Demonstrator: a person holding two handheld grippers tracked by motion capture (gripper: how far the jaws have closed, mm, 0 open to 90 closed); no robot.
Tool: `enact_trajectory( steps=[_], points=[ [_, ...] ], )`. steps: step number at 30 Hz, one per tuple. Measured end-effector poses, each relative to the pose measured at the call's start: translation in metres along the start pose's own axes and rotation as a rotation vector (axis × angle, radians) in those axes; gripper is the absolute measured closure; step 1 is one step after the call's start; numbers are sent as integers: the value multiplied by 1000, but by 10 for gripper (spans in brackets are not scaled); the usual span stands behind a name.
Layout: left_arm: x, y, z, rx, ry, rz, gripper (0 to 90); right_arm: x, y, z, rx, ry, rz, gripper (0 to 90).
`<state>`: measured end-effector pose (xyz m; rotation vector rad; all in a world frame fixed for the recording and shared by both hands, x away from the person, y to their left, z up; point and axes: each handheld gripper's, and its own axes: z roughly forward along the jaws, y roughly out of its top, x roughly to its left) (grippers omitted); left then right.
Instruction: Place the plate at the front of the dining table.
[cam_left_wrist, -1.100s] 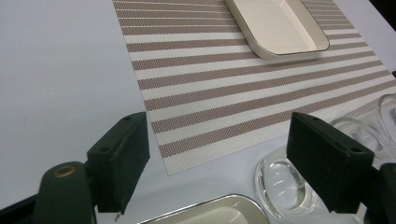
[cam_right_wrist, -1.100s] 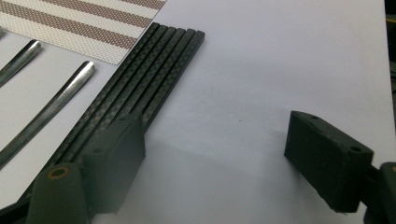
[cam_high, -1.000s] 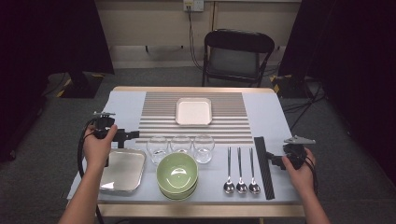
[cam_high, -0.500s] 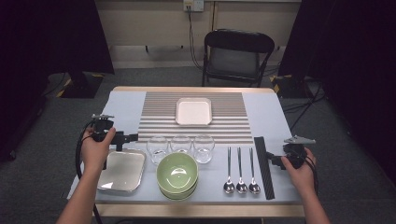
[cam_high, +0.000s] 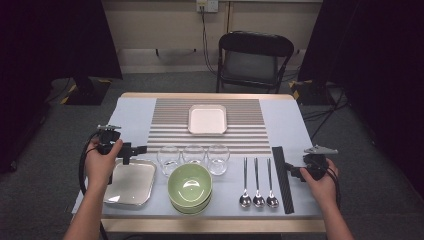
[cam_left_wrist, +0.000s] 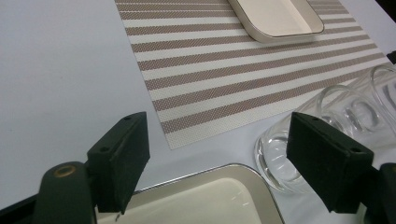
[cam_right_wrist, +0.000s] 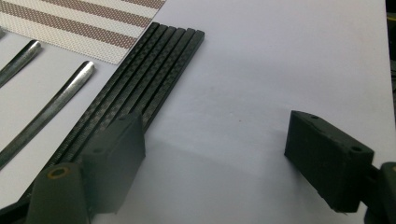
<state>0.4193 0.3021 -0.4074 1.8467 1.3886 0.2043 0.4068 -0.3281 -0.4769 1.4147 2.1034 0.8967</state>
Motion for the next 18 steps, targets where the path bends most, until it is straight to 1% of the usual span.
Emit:
enact_trajectory(
  steps=[1,3,4,5,7,9,11,12,13,15,18],
  points=[
    [0,0,0,-1,-1,-3,214,0,0,0,0,0,0,193],
    [1,-1,0,2,18,11,214,0,0,0,-1,0,0,193],
    [2,-1,0,-6,1,1,214,0,0,0,-1,0,1,193],
    [2,-2,1,-7,-5,-6,213,0,0,0,0,0,0,193],
    [3,-3,1,-1,5,1,214,0,0,0,-1,0,-1,193],
    [5,-5,2,-9,-13,-11,217,0,0,0,0,0,0,193],
    [6,-7,2,-1,-3,-3,216,0,0,0,0,0,0,193],
    [6,-7,3,-3,-6,-12,216,0,0,0,0,0,1,193],
    [6,-7,3,-1,-9,-12,216,0,0,0,0,1,1,193],
    [7,-8,2,-5,-4,-3,216,0,0,0,1,0,1,193],
    [7,-9,3,-9,-12,-2,216,0,0,0,0,0,1,193]
  ],
)
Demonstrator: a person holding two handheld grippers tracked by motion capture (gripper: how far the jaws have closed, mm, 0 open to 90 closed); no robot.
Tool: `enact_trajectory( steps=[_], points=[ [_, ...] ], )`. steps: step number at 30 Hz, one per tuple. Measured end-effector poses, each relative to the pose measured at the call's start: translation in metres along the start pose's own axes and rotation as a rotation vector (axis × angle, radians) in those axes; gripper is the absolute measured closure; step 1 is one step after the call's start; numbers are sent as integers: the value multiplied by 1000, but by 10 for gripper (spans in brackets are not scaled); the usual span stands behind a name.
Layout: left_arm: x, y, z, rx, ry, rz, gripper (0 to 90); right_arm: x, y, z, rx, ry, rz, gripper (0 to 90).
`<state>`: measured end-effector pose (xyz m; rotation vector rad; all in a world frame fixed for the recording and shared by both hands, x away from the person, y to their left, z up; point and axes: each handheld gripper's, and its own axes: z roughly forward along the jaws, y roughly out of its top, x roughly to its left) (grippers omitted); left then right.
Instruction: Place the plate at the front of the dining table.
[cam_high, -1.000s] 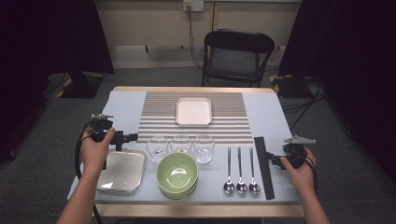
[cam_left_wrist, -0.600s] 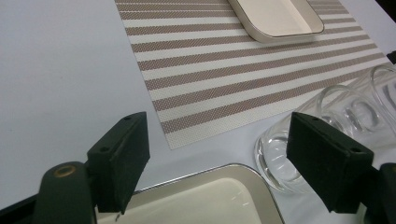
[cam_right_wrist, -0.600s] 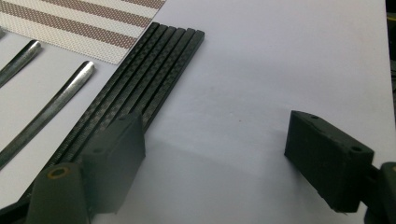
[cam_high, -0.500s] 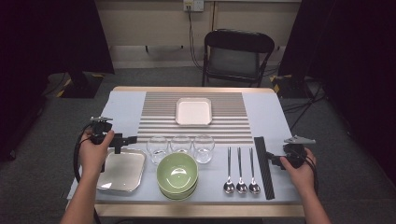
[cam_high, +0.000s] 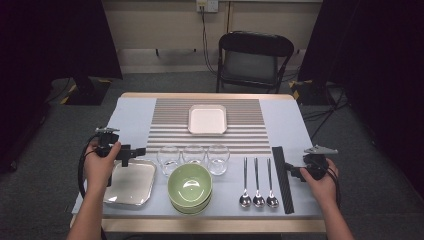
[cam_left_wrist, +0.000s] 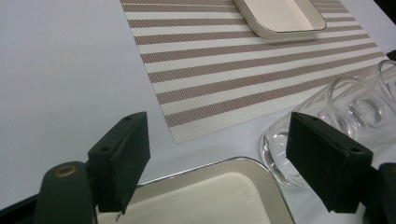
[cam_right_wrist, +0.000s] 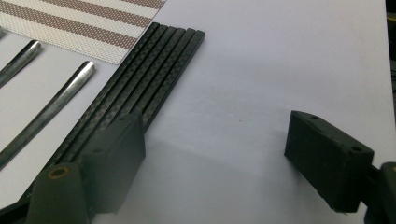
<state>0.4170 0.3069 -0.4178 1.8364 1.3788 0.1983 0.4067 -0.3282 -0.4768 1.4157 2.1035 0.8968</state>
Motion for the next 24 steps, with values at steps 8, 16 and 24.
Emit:
enact_trajectory(
  steps=[8,16,24],
  points=[
    [-1,-4,1,5,5,9,216,1,0,0,0,-2,0,194],
    [-1,-5,-4,-4,10,13,216,1,0,-1,-7,-5,-6,199],
    [-2,-7,-4,-4,-3,7,216,1,0,-2,-13,11,-11,210]
  ],
)
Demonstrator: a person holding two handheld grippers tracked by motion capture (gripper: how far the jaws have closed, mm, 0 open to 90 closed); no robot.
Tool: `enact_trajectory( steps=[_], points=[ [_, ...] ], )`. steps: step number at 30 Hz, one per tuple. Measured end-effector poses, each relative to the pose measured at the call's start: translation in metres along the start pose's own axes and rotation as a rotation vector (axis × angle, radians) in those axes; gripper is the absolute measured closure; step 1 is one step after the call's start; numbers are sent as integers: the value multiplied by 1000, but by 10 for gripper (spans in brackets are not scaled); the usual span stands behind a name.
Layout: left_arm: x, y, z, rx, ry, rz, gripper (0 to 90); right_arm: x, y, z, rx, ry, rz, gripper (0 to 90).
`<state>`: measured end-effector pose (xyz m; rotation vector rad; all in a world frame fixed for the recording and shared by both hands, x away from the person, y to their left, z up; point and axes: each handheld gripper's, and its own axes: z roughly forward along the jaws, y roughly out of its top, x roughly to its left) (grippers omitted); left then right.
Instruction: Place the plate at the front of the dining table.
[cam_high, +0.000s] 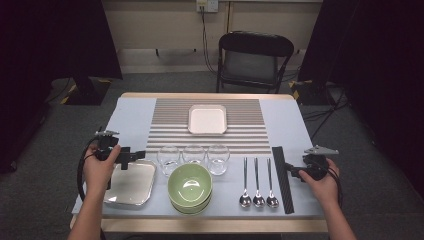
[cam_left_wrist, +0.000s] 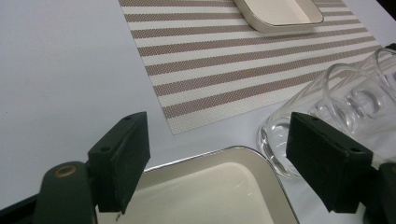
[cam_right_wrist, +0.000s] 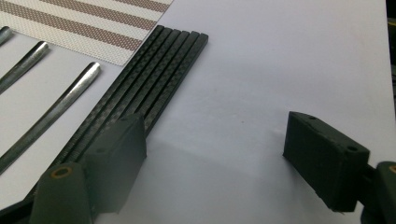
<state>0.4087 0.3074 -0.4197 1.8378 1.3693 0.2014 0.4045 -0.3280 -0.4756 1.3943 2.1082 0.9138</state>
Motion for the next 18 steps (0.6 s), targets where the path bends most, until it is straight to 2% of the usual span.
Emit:
enact_trajectory(
  steps=[2,10,14,18],
  points=[
    [0,-1,0,-2,4,-2,215,0,0,-1,14,4,-12,210],
    [2,-3,-1,-3,12,0,215,-3,4,-8,12,24,-19,216],
    [1,-3,0,-1,12,-1,215,0,12,-12,9,37,-43,215],
    [0,-4,0,5,4,1,216,3,17,-13,3,49,-43,210]
  ],
)
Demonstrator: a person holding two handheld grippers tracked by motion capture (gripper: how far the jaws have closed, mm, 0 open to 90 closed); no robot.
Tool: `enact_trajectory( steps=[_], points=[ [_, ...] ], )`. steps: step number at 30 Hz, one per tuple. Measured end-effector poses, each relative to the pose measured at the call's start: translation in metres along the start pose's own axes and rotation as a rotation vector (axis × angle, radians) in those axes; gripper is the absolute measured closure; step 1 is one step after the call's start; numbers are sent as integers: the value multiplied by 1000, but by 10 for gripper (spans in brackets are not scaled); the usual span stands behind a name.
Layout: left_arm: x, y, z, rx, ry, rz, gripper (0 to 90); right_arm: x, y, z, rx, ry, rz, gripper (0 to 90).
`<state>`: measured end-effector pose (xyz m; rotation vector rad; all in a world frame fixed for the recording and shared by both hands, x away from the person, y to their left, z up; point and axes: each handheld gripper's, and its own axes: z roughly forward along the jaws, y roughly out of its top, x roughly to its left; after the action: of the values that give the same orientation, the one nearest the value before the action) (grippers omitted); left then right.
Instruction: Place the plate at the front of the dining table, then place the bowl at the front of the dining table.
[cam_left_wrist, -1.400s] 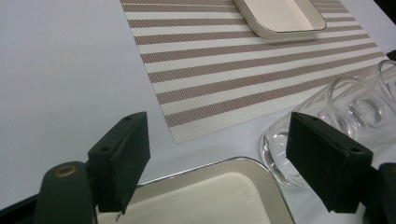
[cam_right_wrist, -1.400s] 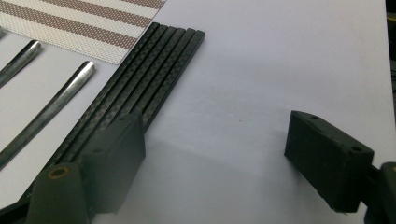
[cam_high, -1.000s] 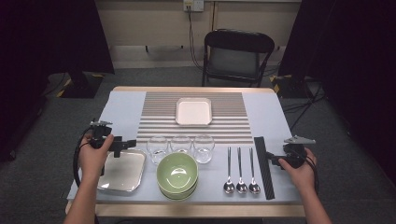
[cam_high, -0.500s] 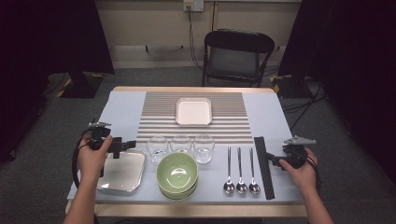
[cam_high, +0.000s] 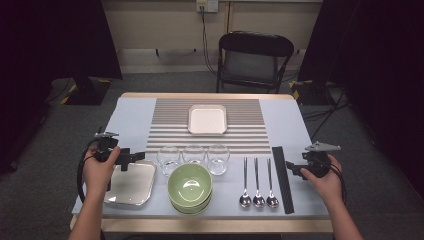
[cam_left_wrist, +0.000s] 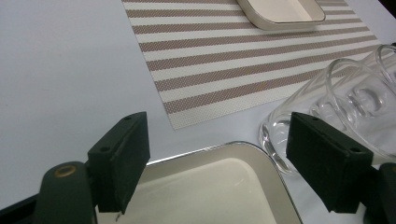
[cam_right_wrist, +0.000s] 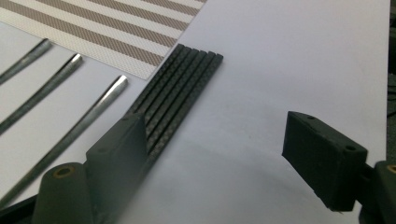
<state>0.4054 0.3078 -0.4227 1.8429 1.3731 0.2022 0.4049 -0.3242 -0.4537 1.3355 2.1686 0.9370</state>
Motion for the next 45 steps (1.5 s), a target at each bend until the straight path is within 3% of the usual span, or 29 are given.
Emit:
enact_trajectory(
  steps=[30,45],
  points=[
    [-2,-2,1,4,-6,7,217,45,47,-5,-7,125,-154,204],
    [-2,-3,2,6,-10,19,218,69,63,-3,20,197,-230,205]
  ],
)
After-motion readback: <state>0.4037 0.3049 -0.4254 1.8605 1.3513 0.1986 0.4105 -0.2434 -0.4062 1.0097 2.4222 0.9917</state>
